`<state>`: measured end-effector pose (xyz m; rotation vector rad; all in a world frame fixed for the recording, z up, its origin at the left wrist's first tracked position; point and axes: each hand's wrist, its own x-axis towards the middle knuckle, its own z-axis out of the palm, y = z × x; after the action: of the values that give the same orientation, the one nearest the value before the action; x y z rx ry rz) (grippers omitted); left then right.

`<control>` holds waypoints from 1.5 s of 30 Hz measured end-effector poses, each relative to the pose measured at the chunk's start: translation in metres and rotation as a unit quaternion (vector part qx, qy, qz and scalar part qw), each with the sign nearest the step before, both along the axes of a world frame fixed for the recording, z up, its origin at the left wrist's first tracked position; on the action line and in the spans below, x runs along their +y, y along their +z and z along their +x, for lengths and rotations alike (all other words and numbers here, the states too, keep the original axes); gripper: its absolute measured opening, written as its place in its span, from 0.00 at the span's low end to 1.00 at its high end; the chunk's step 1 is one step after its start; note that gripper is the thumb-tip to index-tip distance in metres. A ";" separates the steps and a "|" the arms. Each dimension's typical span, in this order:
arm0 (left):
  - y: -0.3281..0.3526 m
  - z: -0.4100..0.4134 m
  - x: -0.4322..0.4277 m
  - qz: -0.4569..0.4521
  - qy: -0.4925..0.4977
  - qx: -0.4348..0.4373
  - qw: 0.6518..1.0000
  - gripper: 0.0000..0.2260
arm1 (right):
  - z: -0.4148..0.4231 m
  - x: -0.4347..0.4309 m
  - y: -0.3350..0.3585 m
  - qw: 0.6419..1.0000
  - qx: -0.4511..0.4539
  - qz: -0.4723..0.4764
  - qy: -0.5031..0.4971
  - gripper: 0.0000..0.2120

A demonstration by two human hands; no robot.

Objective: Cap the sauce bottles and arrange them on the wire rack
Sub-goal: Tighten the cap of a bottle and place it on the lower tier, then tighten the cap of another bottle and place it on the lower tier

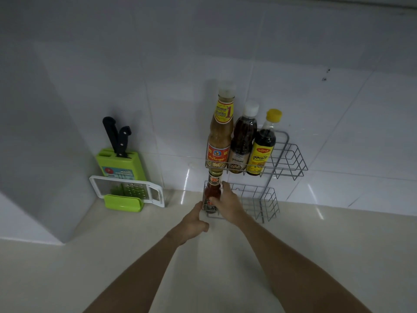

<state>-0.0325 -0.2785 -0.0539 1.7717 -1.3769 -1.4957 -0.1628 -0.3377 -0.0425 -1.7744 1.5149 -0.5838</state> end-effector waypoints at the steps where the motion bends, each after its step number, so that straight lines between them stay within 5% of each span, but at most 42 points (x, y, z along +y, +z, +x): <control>1: 0.000 -0.001 0.005 -0.004 0.004 -0.003 1.000 0.38 | -0.002 0.005 0.001 1.000 0.002 -0.007 -0.003 0.22; 12: 0.009 -0.010 0.122 -0.092 0.015 0.018 0.995 0.31 | -0.050 0.118 0.047 0.989 -0.048 -0.139 0.014 0.14; 22: -0.008 -0.043 0.258 -0.020 -0.289 0.010 0.957 0.35 | -0.091 0.239 0.046 0.976 -0.019 -0.174 0.133 0.08; 27: -0.024 -0.072 0.290 -0.056 -0.171 0.047 0.983 0.19 | -0.100 0.275 0.052 0.976 0.006 -0.136 0.171 0.09; 32: -0.022 -0.078 0.281 -0.120 -0.084 0.037 0.989 0.12 | -0.104 0.292 0.060 0.939 0.199 -0.141 0.241 0.20; 38: 0.032 -0.074 0.252 -0.141 -0.045 0.116 0.982 0.04 | -0.103 0.263 0.116 0.940 0.100 -0.165 0.282 0.13; 45: 0.101 -0.068 0.235 -0.097 -0.148 0.303 0.937 0.06 | -0.106 0.224 0.199 0.918 -0.069 0.050 0.387 0.16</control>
<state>-0.1007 -0.0438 0.0475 0.8898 -1.4229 -1.7836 -0.2685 -0.1140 0.1560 -2.0026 0.6286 -0.2107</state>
